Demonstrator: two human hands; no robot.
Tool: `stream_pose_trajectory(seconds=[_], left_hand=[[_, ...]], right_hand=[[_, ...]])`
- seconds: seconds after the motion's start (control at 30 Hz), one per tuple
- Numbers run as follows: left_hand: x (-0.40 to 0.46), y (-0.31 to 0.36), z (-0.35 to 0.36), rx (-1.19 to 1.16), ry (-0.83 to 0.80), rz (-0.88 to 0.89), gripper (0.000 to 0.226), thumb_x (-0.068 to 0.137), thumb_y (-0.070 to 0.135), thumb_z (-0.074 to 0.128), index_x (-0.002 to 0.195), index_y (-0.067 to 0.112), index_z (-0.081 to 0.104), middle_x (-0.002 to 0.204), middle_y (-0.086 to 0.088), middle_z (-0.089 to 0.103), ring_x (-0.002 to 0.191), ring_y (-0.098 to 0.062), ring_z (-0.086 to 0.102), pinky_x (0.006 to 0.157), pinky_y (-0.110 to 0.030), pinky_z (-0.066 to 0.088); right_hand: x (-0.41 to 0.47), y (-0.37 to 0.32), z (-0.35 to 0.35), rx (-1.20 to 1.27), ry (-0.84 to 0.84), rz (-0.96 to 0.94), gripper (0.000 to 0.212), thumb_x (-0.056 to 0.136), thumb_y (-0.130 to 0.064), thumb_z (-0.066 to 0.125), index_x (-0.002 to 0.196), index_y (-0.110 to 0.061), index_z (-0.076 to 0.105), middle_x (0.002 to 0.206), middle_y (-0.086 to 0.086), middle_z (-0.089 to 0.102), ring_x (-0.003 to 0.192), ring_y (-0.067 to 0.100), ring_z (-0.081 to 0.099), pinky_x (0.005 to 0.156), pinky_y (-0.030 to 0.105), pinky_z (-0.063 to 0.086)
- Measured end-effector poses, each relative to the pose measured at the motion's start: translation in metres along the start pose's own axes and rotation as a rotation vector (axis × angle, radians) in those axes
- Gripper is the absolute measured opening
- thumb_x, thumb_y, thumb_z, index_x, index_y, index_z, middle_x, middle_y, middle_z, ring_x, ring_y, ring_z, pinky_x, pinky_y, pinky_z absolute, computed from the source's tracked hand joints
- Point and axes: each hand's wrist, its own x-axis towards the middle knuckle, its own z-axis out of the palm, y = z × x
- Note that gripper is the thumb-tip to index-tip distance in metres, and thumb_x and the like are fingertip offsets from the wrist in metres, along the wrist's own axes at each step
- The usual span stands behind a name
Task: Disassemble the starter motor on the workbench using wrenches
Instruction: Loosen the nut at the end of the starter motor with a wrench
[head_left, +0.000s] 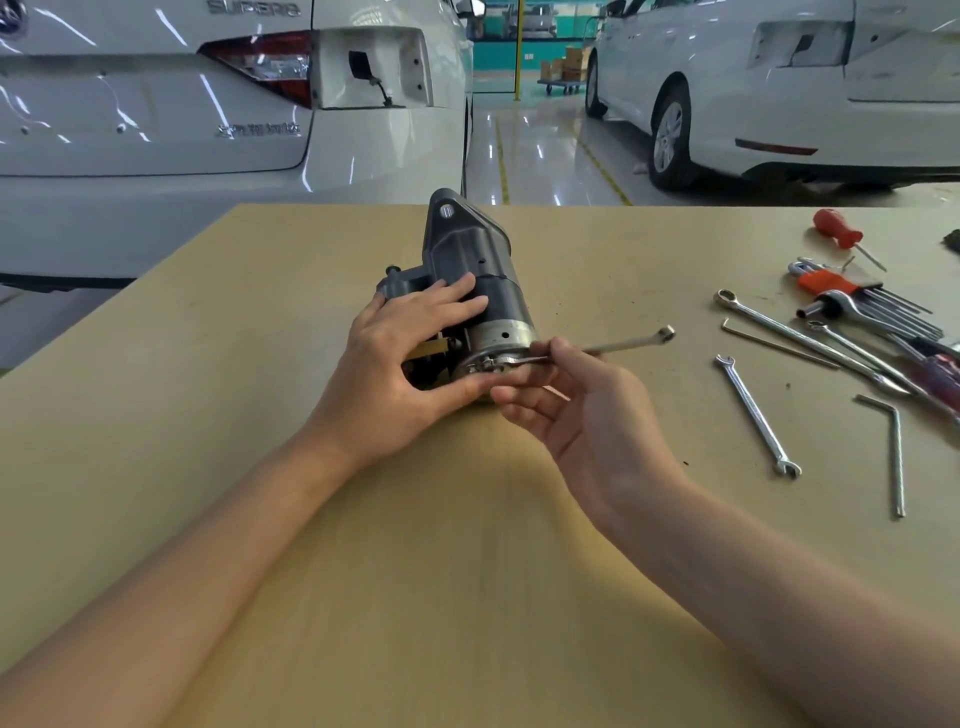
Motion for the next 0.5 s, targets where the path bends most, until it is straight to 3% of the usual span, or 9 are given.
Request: stream_pose_trajectory(seconds=[0.1, 0.23, 0.3, 0.33, 0.4, 0.47, 0.5], left_hand=[[0.000, -0.003, 0.001, -0.007, 0.008, 0.003, 0.060, 0.075, 0.046, 0.073, 0.130, 0.026, 0.057, 0.144, 0.009, 0.049, 0.136, -0.009, 0.043, 0.112, -0.058, 0.027], [-0.002, 0.001, 0.001, -0.028, 0.004, 0.001, 0.059, 0.078, 0.046, 0.068, 0.130, 0.024, 0.057, 0.142, 0.007, 0.052, 0.135, -0.012, 0.044, 0.112, -0.058, 0.026], [-0.002, 0.003, -0.002, -0.030, -0.013, 0.029, 0.060, 0.079, 0.041, 0.062, 0.132, 0.014, 0.056, 0.141, 0.002, 0.052, 0.134, -0.018, 0.045, 0.112, -0.056, 0.027], [0.003, 0.001, -0.003, 0.011, -0.058, 0.022, 0.059, 0.082, 0.034, 0.060, 0.135, 0.011, 0.053, 0.144, 0.000, 0.048, 0.136, -0.020, 0.043, 0.114, -0.054, 0.026], [0.022, -0.003, -0.002, 0.234, -0.299, -0.080, 0.056, 0.094, 0.021, 0.054, 0.146, 0.012, 0.035, 0.157, -0.002, 0.025, 0.145, -0.021, 0.025, 0.119, -0.046, 0.016], [0.028, -0.014, -0.003, 0.311, -0.461, -0.169, 0.055, 0.103, 0.018, 0.038, 0.152, 0.024, 0.013, 0.161, 0.010, 0.000, 0.148, -0.011, 0.005, 0.120, -0.034, 0.004], [0.029, -0.017, -0.002, 0.304, -0.456, -0.165, 0.058, 0.102, 0.015, 0.039, 0.150, 0.032, 0.010, 0.158, 0.019, -0.001, 0.147, -0.005, 0.004, 0.118, -0.029, 0.001]], right_hand=[[-0.001, -0.004, 0.003, -0.316, -0.026, -0.213, 0.019, 0.100, -0.013, 0.046, 0.088, -0.004, 0.057, 0.059, 0.011, 0.065, 0.054, 0.025, 0.066, 0.051, 0.029, 0.053], [0.001, -0.015, 0.017, -1.135, -0.157, -0.707, 0.019, 0.097, -0.015, 0.052, 0.079, -0.010, 0.053, 0.057, 0.000, 0.058, 0.050, 0.017, 0.055, 0.051, 0.030, 0.045], [0.001, -0.016, 0.031, -1.515, -0.290, -0.807, 0.015, 0.098, -0.018, 0.049, 0.083, -0.013, 0.049, 0.066, -0.004, 0.056, 0.055, 0.015, 0.051, 0.055, 0.030, 0.039], [0.001, -0.015, 0.038, -1.693, -0.340, -0.806, 0.010, 0.098, -0.017, 0.046, 0.091, -0.013, 0.051, 0.078, 0.000, 0.061, 0.065, 0.020, 0.056, 0.058, 0.031, 0.039], [0.002, -0.008, 0.045, -1.992, -0.388, -0.857, 0.015, 0.097, -0.014, 0.043, 0.106, -0.011, 0.055, 0.101, 0.006, 0.064, 0.084, 0.026, 0.063, 0.060, 0.031, 0.035], [-0.002, -0.002, 0.047, -2.134, -0.456, -0.939, 0.014, 0.094, -0.010, 0.043, 0.102, -0.014, 0.054, 0.100, 0.004, 0.063, 0.088, 0.024, 0.064, 0.059, 0.031, 0.037], [-0.004, -0.002, 0.046, -2.127, -0.473, -0.978, 0.012, 0.093, -0.010, 0.044, 0.099, -0.014, 0.053, 0.097, 0.003, 0.063, 0.085, 0.023, 0.064, 0.059, 0.031, 0.038]])
